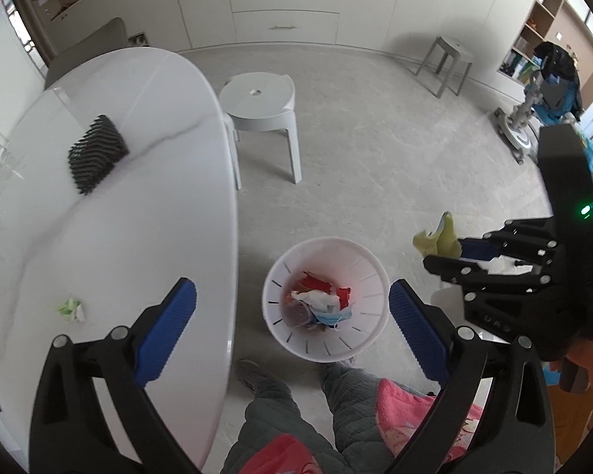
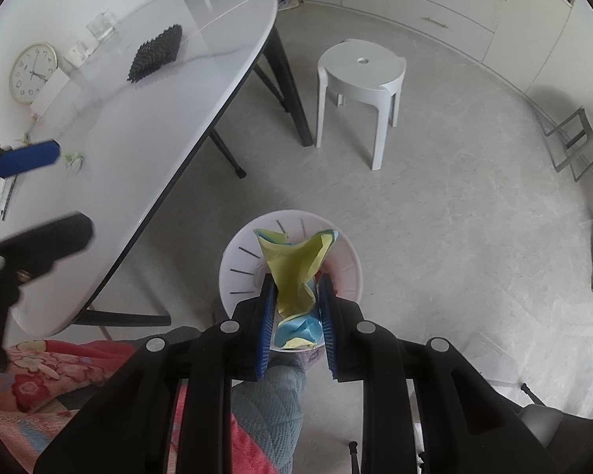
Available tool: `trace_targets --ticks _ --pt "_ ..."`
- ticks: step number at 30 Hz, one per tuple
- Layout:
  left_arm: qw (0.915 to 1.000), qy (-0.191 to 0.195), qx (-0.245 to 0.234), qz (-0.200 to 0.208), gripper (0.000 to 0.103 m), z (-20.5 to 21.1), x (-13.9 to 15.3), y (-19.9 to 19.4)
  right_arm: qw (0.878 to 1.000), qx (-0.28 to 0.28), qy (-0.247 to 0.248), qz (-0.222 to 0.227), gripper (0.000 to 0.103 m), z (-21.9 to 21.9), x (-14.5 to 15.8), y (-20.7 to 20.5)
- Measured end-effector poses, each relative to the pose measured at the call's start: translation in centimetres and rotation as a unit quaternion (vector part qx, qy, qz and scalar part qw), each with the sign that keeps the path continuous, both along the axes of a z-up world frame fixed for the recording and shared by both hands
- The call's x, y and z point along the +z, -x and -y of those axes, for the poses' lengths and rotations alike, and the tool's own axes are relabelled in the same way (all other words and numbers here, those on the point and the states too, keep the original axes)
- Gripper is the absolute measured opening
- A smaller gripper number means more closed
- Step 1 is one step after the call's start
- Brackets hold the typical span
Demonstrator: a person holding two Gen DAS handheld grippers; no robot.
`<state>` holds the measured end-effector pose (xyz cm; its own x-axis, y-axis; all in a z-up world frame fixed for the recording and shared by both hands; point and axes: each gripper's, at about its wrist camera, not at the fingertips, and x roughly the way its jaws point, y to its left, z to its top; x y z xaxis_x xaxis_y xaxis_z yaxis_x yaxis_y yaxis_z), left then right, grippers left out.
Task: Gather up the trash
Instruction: 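Open the left tool over the bin while the right tool releases the yellow paper, then move both empty tools back over the table toward the green crumpled paper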
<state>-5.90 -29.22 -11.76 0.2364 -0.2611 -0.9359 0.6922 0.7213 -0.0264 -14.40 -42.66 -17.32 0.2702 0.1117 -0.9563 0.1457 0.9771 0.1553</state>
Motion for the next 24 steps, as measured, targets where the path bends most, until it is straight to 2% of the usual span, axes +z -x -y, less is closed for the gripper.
trace_targets --ticks 2,3,4,5,6,8,12,20,24 --pt "1.0000 0.000 0.008 0.001 0.094 -0.7 0.1 -0.4 1.000 0.008 0.000 -0.009 0.025 -0.7 -0.9 -0.4" --pt "0.9999 0.000 0.010 0.001 0.094 -0.9 0.1 -0.5 1.000 0.017 0.000 -0.017 0.044 -1.3 -1.6 -0.7" --pt "0.9999 -0.001 0.013 0.002 0.094 -1.2 0.1 -0.7 1.000 0.021 0.000 -0.017 0.079 -1.7 -1.9 -0.8" --pt "0.9999 -0.001 0.014 0.002 0.094 -1.5 0.1 -0.6 0.999 0.028 0.005 -0.020 0.093 -2.2 -2.3 -1.0" --pt "0.9999 -0.002 0.016 0.003 0.094 -1.6 0.2 -0.6 0.999 0.029 0.020 -0.019 0.101 -2.6 -2.4 -1.1" --pt "0.9998 -0.003 0.020 0.005 0.094 -2.0 0.2 -0.8 0.998 0.027 0.040 -0.029 0.100 -2.9 -2.8 -1.3" --pt "0.9996 -0.004 0.027 0.004 0.094 -2.6 0.2 -1.1 0.998 0.005 0.042 -0.042 0.101 -2.1 -3.1 -1.4" --pt "0.9992 -0.010 0.038 0.006 0.094 -3.8 0.0 -1.5 0.998 -0.016 0.044 -0.040 0.101 -1.3 -2.6 -1.8" --pt "0.9980 -0.014 0.062 0.008 0.095 -5.9 -0.4 -2.9 0.999 -0.013 0.042 -0.033 0.101 -2.1 -2.2 -2.9"
